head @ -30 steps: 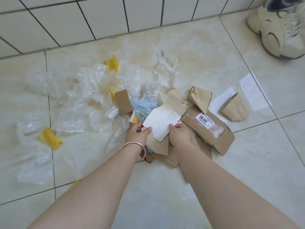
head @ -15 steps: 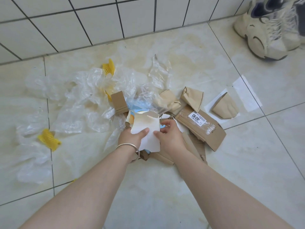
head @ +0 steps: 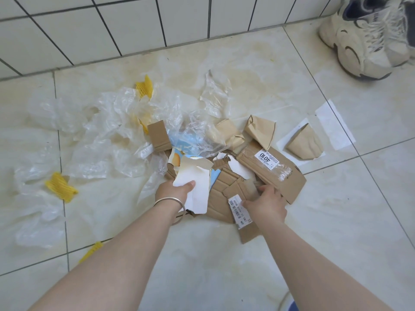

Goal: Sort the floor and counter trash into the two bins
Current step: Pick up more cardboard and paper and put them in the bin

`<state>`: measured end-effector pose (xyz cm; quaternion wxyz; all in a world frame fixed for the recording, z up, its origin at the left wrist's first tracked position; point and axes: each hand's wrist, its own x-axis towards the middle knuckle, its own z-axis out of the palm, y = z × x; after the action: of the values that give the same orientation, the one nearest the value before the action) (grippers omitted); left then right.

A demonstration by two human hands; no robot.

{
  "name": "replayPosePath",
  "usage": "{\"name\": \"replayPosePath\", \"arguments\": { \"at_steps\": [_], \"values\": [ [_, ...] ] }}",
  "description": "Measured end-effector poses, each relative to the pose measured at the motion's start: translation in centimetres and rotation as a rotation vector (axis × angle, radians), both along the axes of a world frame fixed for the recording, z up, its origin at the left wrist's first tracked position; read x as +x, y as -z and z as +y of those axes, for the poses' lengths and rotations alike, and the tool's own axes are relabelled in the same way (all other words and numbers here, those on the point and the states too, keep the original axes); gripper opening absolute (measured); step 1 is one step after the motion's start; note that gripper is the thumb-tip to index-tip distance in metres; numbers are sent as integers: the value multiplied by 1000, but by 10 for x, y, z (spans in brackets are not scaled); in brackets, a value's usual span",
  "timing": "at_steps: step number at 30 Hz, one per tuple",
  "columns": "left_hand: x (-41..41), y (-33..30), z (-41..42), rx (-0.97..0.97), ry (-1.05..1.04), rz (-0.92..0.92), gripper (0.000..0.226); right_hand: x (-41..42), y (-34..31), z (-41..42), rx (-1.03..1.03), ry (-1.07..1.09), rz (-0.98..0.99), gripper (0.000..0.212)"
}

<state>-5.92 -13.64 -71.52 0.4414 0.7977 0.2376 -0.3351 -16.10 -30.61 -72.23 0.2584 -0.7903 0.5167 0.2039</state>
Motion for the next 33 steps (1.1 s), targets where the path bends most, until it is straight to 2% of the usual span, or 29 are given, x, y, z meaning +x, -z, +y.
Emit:
{"name": "replayPosePath", "arguments": {
  "at_steps": [4, 8, 12, 17, 20, 23, 26, 30, 33],
  "values": [
    [-2, 1, 4, -64, 4, 37, 34, 5, -3, 1, 27, -107, 46, 57],
    [-5, 1, 3, -95, -23, 33, 33, 8, -5, 2, 31, -172, -60, 46],
    [-4, 1, 7, -106, -72, 33, 31, 10, -5, 3, 154, -87, -195, 39],
    [-4, -2, 17, -212, -166, 88, 22, 15, -2, 8, 259, -25, -266, 28],
    [-6, -5, 23, -274, -137, 106, 15, 20, -6, 8, 236, -276, -223, 46],
    [-5, -6, 26, -306, -147, 78, 12, 27, -12, 9, 193, -398, -185, 38],
    [-2, -8, 26, -322, -162, 55, 13, 31, -18, 11, 204, -326, -211, 34],
    [3, -18, 28, -348, -190, -1, 17, 35, -32, 7, 387, -97, -332, 23],
    [8, -34, 36, -386, -233, -31, 20, 47, -49, 7, 484, 52, -441, 36]
  ]
}}
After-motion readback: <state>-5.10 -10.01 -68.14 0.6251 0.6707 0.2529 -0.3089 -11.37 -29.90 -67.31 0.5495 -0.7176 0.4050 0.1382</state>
